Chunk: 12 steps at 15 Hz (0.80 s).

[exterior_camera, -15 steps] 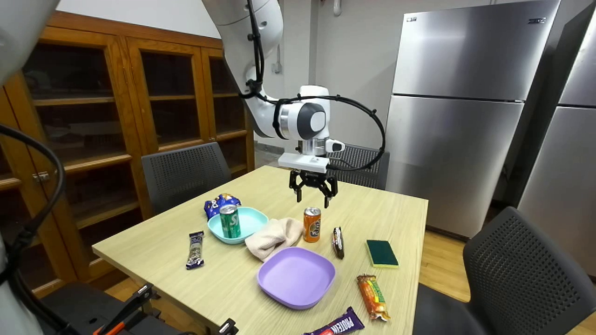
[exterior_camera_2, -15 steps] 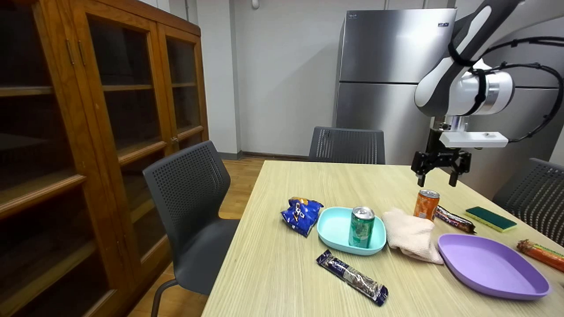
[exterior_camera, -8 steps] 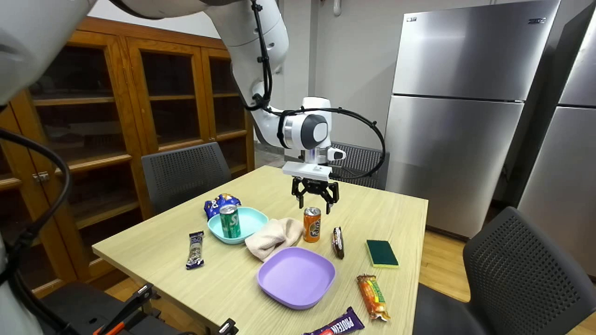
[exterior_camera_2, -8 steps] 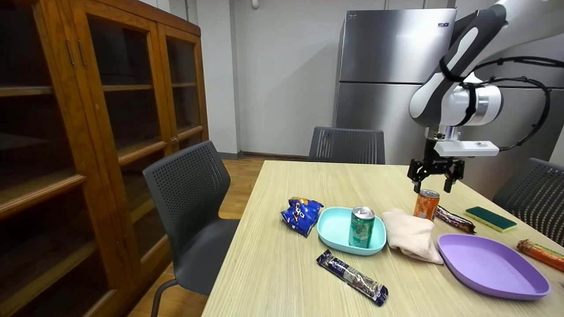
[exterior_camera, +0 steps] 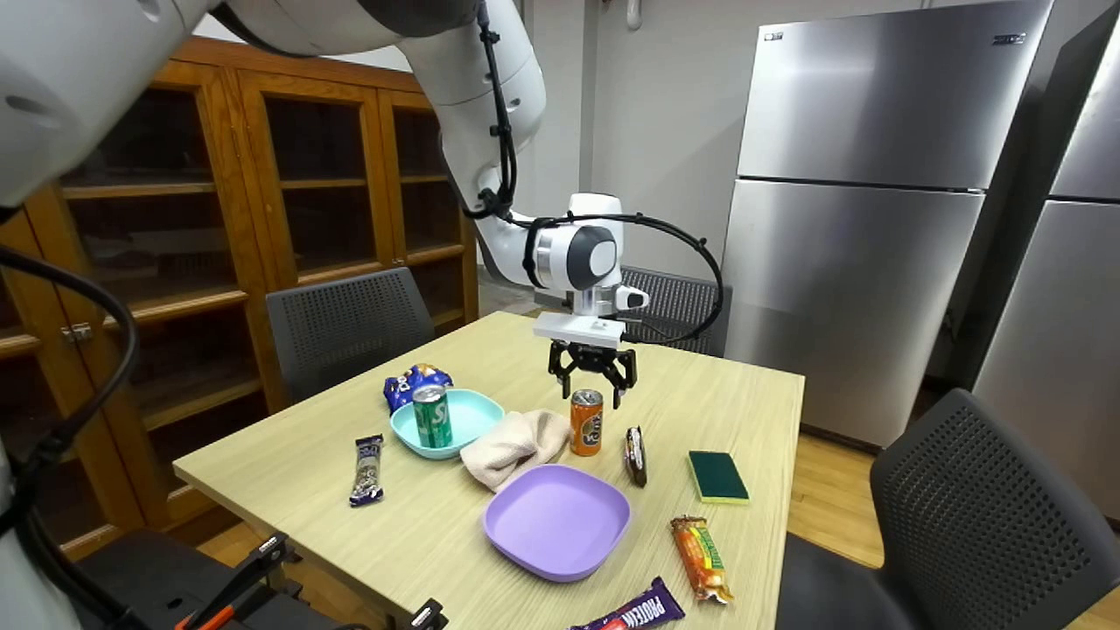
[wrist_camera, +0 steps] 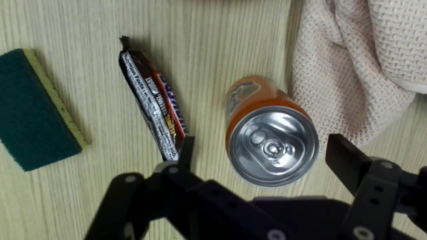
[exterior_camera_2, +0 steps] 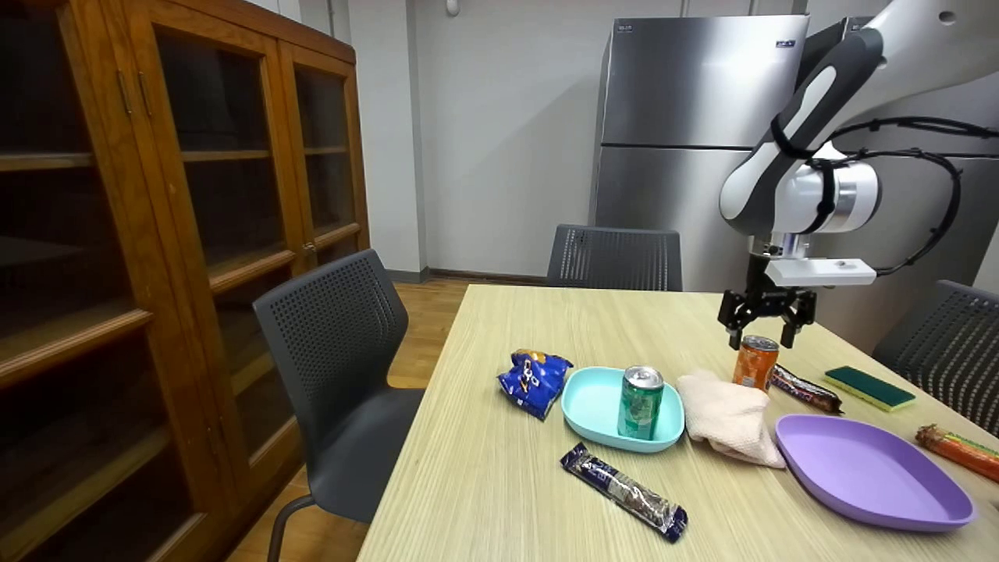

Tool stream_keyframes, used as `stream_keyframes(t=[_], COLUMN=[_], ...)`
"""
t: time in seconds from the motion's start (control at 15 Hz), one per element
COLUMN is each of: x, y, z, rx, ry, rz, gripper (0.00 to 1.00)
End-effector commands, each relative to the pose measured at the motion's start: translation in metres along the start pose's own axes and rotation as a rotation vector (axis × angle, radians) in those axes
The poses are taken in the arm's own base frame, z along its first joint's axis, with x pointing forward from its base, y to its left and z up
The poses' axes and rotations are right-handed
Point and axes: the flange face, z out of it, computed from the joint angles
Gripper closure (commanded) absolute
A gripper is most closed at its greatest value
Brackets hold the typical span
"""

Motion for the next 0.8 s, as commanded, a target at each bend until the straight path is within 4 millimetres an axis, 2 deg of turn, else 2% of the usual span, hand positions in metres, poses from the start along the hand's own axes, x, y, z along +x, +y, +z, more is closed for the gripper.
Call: stream_keyframes(t=[0.0, 0.4, 0.47, 0.53, 0.73], x=[0.0037, 0.0009, 0.0008, 0.0007, 0.0005], y=[0.0020, 0.0012, 0.0010, 0.0009, 0.0008], z=[0.0032, 0.0068, 0.0068, 0.0069, 0.0069], rx=[0.012, 0.012, 0.011, 0.010, 0.008], ry=[-0.007, -0.015, -0.015, -0.015, -0.019], rz=[-0.031, -0.037, -0.038, -0.039, -0.045], gripper=[0.00, 0.00, 0.25, 0.28, 0.51])
